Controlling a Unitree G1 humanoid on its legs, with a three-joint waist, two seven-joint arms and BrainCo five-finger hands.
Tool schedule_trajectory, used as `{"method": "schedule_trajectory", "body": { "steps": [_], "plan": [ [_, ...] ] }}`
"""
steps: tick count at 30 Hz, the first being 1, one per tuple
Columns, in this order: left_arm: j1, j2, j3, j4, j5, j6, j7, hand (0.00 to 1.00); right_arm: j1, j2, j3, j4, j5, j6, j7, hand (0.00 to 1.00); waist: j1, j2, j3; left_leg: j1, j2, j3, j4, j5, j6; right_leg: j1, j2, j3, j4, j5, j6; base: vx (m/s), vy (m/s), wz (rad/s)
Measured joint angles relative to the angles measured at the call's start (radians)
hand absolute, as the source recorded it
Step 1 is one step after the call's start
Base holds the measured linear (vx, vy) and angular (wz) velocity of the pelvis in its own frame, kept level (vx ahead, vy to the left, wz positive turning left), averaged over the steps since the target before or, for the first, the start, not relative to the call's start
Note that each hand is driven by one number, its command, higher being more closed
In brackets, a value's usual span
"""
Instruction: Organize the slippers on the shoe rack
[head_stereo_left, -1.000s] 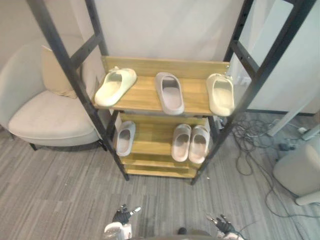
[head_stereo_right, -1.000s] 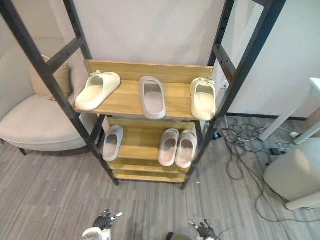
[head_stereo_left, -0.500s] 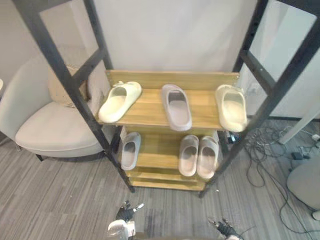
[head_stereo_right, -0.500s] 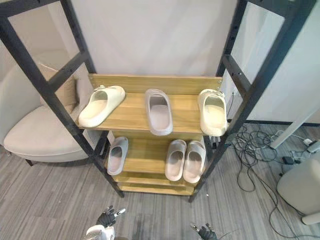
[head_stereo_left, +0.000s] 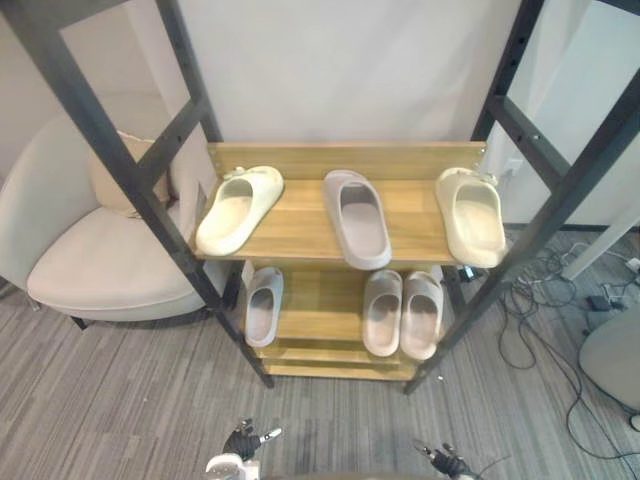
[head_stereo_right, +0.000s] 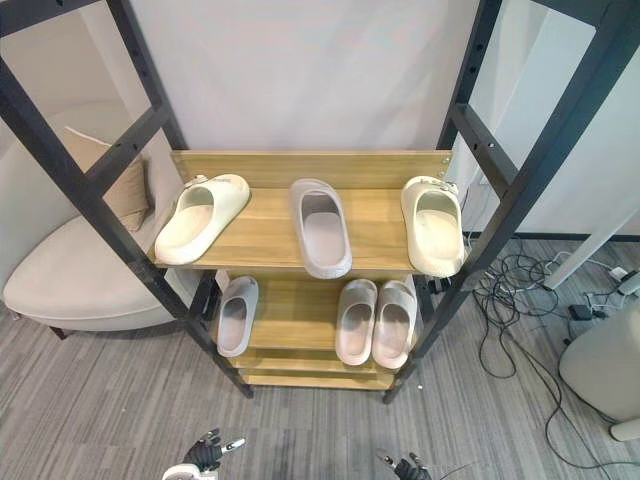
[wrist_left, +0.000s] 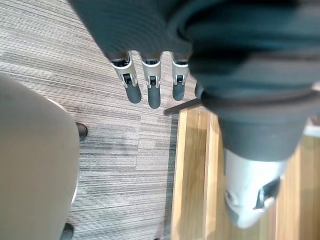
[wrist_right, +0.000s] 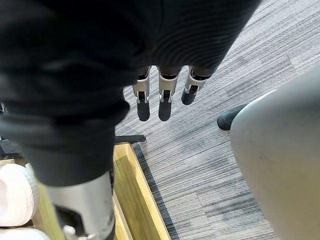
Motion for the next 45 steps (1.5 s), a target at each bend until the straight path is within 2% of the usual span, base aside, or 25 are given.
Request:
{"method": "schedule_trajectory", "body": {
  "steps": [3, 6, 7, 9, 12, 16, 18, 20, 22, 26, 28, 32, 36, 41, 42, 45],
  "plan": [
    [-0.003, 0.003, -0.003, 0.004, 0.014, 0.000, 0.000, 0.00, 0.001, -0.018, 0.039, -0.011, -0.004, -0.001, -0.010, 0.00, 0.000, -0.004, -0.002, 0.001, 0.000, 0.000, -0.002, 0.000, 0.000, 0.004, 0.001, 0.016, -0.009, 0.008, -0.002, 0.03, -0.003, -0.13],
    [-0.009, 0.014, -0.018, 0.007, 0.019, 0.000, 0.001, 0.00, 0.023, -0.032, 0.074, -0.116, -0.041, -0.004, -0.044, 0.00, -0.004, -0.012, -0.002, 0.008, 0.000, 0.001, -0.003, 0.000, 0.000, 0.000, 0.002, 0.026, -0.013, 0.021, -0.004, -0.03, 0.018, -0.10],
    [-0.009, 0.016, -0.018, 0.006, 0.019, 0.000, 0.001, 0.00, 0.042, -0.037, 0.087, -0.194, -0.045, -0.001, -0.048, 0.00, -0.005, -0.016, -0.004, 0.007, 0.001, 0.001, -0.005, 0.000, 0.000, -0.002, 0.003, 0.034, -0.022, 0.030, -0.003, -0.05, 0.030, -0.24],
    [-0.005, 0.022, -0.019, 0.006, 0.019, -0.001, 0.002, 0.00, 0.115, -0.060, 0.151, -0.515, -0.093, -0.014, -0.065, 0.00, -0.015, -0.026, -0.009, 0.006, -0.001, 0.021, -0.017, 0.001, 0.002, -0.023, 0.003, 0.066, -0.032, 0.049, 0.003, -0.06, 0.043, -0.38],
    [0.001, 0.029, -0.046, 0.007, 0.022, -0.002, 0.002, 0.00, 0.146, -0.053, 0.156, -0.715, -0.163, -0.045, -0.065, 0.00, -0.030, -0.038, -0.016, 0.007, -0.004, 0.035, -0.016, 0.005, 0.008, -0.029, 0.001, 0.082, -0.040, 0.064, 0.001, -0.06, 0.030, -0.25],
    [0.003, 0.033, -0.051, 0.007, 0.036, -0.003, 0.002, 0.00, 0.180, -0.031, 0.153, -0.753, -0.235, -0.049, -0.065, 0.00, -0.032, -0.045, -0.020, 0.017, -0.004, 0.050, -0.014, 0.005, 0.008, -0.029, 0.001, 0.098, -0.039, 0.066, 0.005, -0.06, 0.000, -0.15],
    [0.003, 0.031, -0.059, 0.004, 0.036, -0.003, 0.002, 0.00, 0.235, -0.011, 0.145, -0.808, -0.277, -0.037, -0.066, 0.00, -0.037, -0.043, -0.020, 0.016, -0.003, 0.054, -0.013, 0.007, 0.007, -0.038, 0.002, 0.112, -0.036, 0.071, 0.013, -0.06, -0.014, -0.12],
    [0.004, 0.030, -0.069, 0.003, 0.037, -0.003, 0.002, 0.00, 0.264, -0.011, 0.142, -0.859, -0.286, -0.031, -0.067, 0.00, -0.042, -0.032, -0.014, 0.017, -0.004, 0.059, -0.013, 0.008, 0.006, -0.044, 0.003, 0.124, -0.034, 0.074, 0.018, -0.05, -0.008, -0.14],
    [0.008, 0.030, -0.086, 0.003, 0.038, -0.003, 0.002, 0.00, 0.286, -0.010, 0.138, -0.901, -0.301, -0.029, -0.070, 0.00, -0.054, -0.030, -0.013, 0.018, -0.003, 0.061, -0.013, 0.009, 0.005, -0.046, 0.005, 0.128, -0.032, 0.075, 0.020, -0.03, -0.014, -0.12],
    [0.010, 0.030, -0.097, -0.003, 0.039, -0.005, 0.001, 0.00, 0.316, 0.008, 0.109, -1.032, -0.302, -0.032, -0.068, 0.00, -0.057, -0.026, -0.011, 0.021, 0.002, 0.084, -0.014, 0.008, 0.005, -0.062, 0.013, 0.157, -0.023, 0.080, 0.022, -0.01, -0.018, -0.20],
    [0.009, 0.030, -0.118, -0.004, 0.039, -0.009, 0.001, 0.00, 0.321, 0.009, 0.110, -1.142, -0.301, -0.048, -0.060, 0.00, -0.059, -0.027, -0.011, 0.022, 0.002, 0.094, -0.015, 0.008, 0.005, -0.073, 0.015, 0.175, -0.022, 0.082, 0.025, 0.00, -0.010, -0.19],
    [0.003, 0.034, -0.136, -0.004, 0.058, -0.014, 0.000, 0.00, 0.320, 0.008, 0.137, -1.256, -0.301, -0.090, -0.046, 0.00, -0.059, -0.030, -0.010, 0.024, 0.001, 0.097, -0.015, 0.008, 0.005, -0.075, 0.016, 0.187, -0.023, 0.089, 0.027, 0.00, -0.006, -0.12],
    [-0.001, 0.043, -0.165, -0.003, 0.071, -0.025, -0.001, 0.00, 0.315, 0.001, 0.213, -1.370, -0.311, -0.119, -0.027, 0.00, -0.059, -0.042, -0.003, 0.029, 0.000, 0.092, -0.014, 0.008, 0.006, -0.069, 0.016, 0.185, -0.021, 0.089, 0.027, 0.00, 0.000, 0.00],
    [-0.010, 0.043, -0.173, 0.005, 0.083, -0.030, -0.001, 0.00, 0.285, -0.032, 0.300, -1.422, -0.314, -0.134, -0.021, 0.00, -0.050, -0.046, 0.002, 0.040, 0.000, 0.063, -0.012, 0.008, 0.006, -0.042, 0.013, 0.161, -0.024, 0.088, 0.028, -0.02, -0.030, 0.20],
    [-0.013, 0.042, -0.173, 0.005, 0.096, -0.031, -0.002, 0.00, 0.188, -0.077, 0.347, -1.464, -0.326, -0.149, -0.032, 0.00, -0.044, -0.048, 0.002, 0.033, -0.004, 0.023, -0.012, 0.014, 0.010, -0.030, 0.008, 0.126, -0.024, 0.084, 0.030, -0.03, -0.060, 0.45],
    [-0.017, 0.041, -0.173, 0.005, 0.098, -0.031, -0.002, 0.00, 0.143, -0.093, 0.349, -1.464, -0.344, -0.151, -0.041, 0.00, -0.036, -0.048, 0.002, 0.034, -0.004, 0.016, -0.013, 0.015, 0.009, -0.024, 0.009, 0.120, -0.026, 0.083, 0.029, -0.01, -0.032, 0.17]
  ]
}}
